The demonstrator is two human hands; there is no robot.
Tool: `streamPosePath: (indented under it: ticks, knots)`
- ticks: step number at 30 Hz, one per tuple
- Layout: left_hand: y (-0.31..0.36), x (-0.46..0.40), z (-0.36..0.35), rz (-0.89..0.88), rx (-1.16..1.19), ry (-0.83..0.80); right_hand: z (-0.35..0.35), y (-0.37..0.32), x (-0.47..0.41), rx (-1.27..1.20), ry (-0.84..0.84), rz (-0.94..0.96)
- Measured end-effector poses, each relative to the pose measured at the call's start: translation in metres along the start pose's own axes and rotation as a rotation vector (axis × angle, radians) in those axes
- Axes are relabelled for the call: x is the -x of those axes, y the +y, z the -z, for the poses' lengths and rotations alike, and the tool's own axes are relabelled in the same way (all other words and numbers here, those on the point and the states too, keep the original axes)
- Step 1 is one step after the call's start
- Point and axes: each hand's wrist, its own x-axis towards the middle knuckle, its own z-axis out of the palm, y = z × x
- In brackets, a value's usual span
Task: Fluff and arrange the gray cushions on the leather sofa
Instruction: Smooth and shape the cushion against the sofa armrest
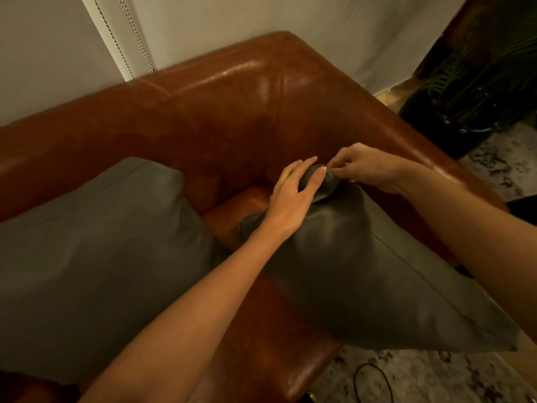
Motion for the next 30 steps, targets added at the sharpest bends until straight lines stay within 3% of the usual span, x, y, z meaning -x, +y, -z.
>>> streamPosePath:
  ticks: [2, 5, 7, 9, 13, 15, 19, 21, 25, 30]
  knots:
    - [-0.004, 0.000, 0.004, 0.009, 0.058, 0.016, -0.006, 0.002, -0.003, 0.030, 0.192, 0.112]
    - [-0.010, -0.002, 0.007, 0.014, 0.108, -0.028, -0.011, 0.003, -0.007, 0.142, 0.726, 0.269]
    - [-0.010, -0.003, 0.005, 0.004, 0.133, -0.084, -0.015, 0.004, -0.005, 0.098, 0.896, 0.295]
    - [-0.007, -0.007, 0.001, 0.003, 0.130, -0.099, -0.017, 0.011, -0.006, -0.005, 0.891, 0.253]
    - [-0.002, -0.023, -0.003, 0.042, 0.002, 0.032, -0.006, 0.018, -0.004, -0.618, 0.684, 0.092]
    - [-0.002, -0.032, -0.002, 0.094, -0.041, 0.123, -0.007, 0.029, -0.001, -0.561, 0.529, 0.031]
    - [0.000, -0.047, 0.002, 0.190, 0.000, 0.197, -0.032, 0.077, 0.008, -0.027, 0.269, 0.018]
    - [0.002, -0.052, 0.000, 0.236, 0.034, 0.233, -0.047, 0.101, 0.011, 0.103, 0.343, 0.066]
    - [0.008, -0.058, -0.005, 0.242, 0.067, 0.244, -0.052, 0.108, 0.011, 0.072, 0.726, 0.130]
    - [0.015, -0.076, 0.004, 0.258, 0.224, 0.196, -0.045, 0.109, 0.006, -0.044, 0.854, 0.133]
